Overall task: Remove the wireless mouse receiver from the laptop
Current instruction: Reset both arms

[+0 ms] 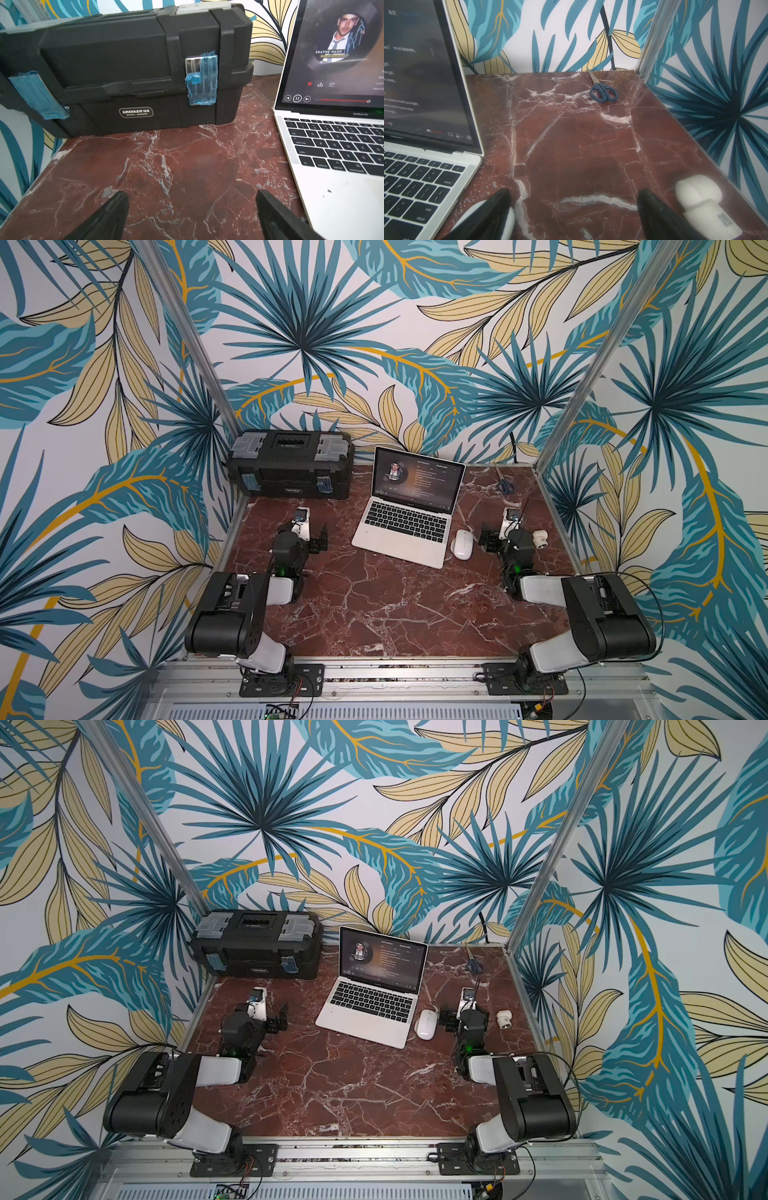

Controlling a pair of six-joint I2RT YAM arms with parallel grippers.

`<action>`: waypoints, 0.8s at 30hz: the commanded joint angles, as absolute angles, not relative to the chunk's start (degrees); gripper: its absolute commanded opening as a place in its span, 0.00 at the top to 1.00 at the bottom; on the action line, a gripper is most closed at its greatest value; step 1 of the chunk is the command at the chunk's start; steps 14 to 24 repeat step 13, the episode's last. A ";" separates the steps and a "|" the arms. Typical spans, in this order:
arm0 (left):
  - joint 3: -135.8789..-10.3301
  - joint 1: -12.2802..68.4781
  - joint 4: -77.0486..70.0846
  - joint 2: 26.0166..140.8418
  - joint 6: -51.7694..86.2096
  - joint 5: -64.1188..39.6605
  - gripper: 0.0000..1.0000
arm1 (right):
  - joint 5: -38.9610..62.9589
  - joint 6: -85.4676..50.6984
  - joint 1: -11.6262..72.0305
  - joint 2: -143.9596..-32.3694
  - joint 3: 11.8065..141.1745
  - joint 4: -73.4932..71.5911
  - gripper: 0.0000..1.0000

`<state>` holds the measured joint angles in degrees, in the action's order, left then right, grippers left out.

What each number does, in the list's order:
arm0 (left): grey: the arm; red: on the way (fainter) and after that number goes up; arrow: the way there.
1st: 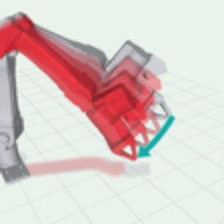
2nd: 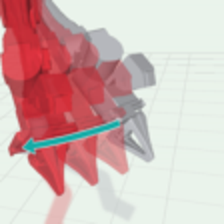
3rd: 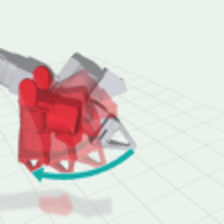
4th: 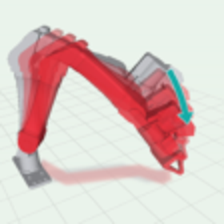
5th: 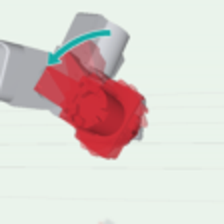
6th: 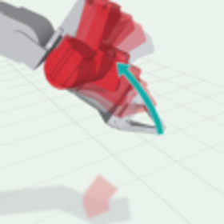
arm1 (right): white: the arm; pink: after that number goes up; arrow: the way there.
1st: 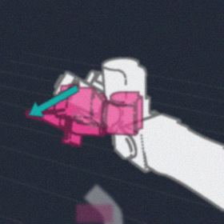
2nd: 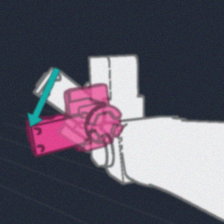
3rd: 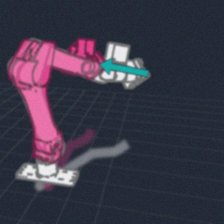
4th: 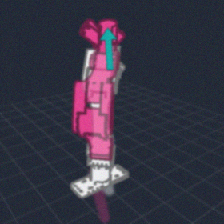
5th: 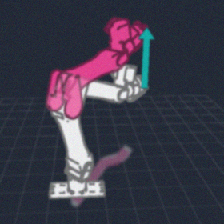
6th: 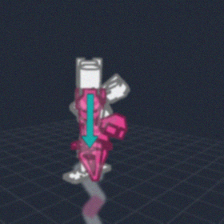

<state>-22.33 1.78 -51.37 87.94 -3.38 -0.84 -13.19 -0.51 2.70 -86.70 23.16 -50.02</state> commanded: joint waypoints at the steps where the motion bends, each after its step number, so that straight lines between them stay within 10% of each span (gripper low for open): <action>1: -23.47 1.96 -47.10 87.29 -3.47 0.26 0.00 | -11.63 -1.85 2.57 -86.31 23.15 -49.09 0.01; 24: -23.51 1.98 -46.88 87.15 -3.51 0.36 0.00 | -11.56 -1.93 2.57 -86.40 23.29 -48.95 0.00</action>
